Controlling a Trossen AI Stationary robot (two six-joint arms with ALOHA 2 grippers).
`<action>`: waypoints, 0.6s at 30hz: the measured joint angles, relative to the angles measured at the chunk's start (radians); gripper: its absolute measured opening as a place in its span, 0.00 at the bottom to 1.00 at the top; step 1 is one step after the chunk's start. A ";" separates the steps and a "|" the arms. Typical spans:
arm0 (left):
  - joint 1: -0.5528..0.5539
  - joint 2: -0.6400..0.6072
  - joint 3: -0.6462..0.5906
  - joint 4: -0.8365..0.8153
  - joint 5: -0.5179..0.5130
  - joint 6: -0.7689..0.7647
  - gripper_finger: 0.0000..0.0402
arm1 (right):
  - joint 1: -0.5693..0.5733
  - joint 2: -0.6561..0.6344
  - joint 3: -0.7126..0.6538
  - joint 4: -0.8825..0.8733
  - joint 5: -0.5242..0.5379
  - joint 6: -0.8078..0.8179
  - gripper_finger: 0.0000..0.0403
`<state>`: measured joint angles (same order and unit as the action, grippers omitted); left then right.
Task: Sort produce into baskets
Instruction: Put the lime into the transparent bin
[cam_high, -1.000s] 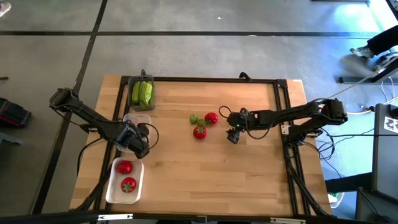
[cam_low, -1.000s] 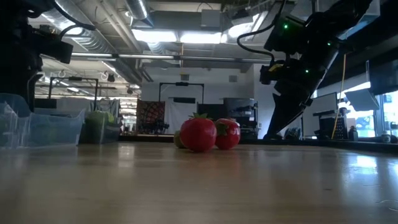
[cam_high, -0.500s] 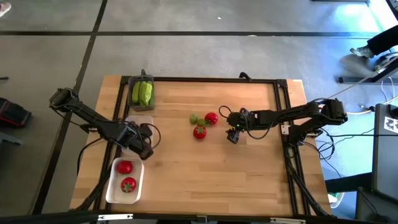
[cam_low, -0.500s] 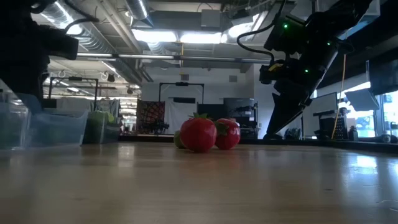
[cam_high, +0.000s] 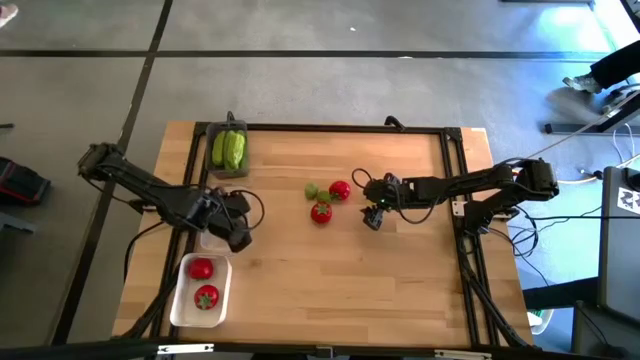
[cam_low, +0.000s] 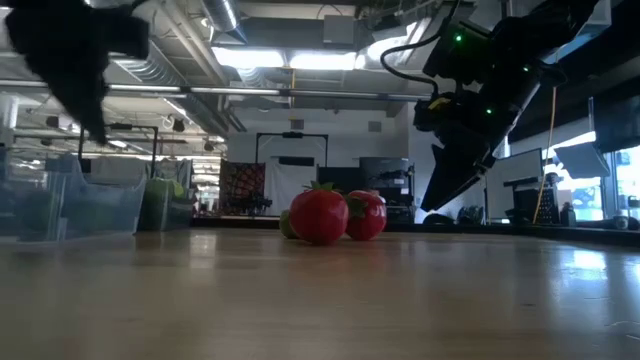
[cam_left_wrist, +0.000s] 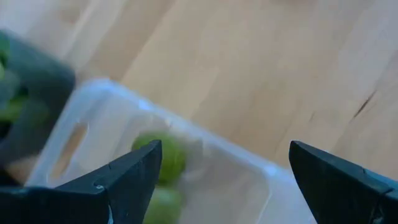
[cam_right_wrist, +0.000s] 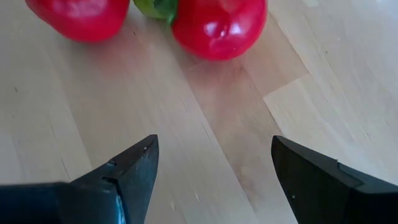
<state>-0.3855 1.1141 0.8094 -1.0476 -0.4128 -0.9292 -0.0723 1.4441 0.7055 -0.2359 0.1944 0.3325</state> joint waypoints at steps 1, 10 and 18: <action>0.007 0.000 0.012 0.015 -0.016 0.017 0.86 | 0.000 0.000 0.000 0.007 0.000 0.000 0.72; 0.116 0.025 0.015 0.288 -0.131 0.219 0.86 | 0.000 0.000 0.000 0.008 0.000 0.000 0.72; 0.266 0.131 0.004 0.525 -0.089 0.454 0.86 | 0.000 0.000 0.000 0.008 0.000 0.000 0.72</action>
<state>-0.1196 1.2451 0.8135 -0.5230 -0.5019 -0.4756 -0.0726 1.4441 0.7059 -0.2278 0.1944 0.3325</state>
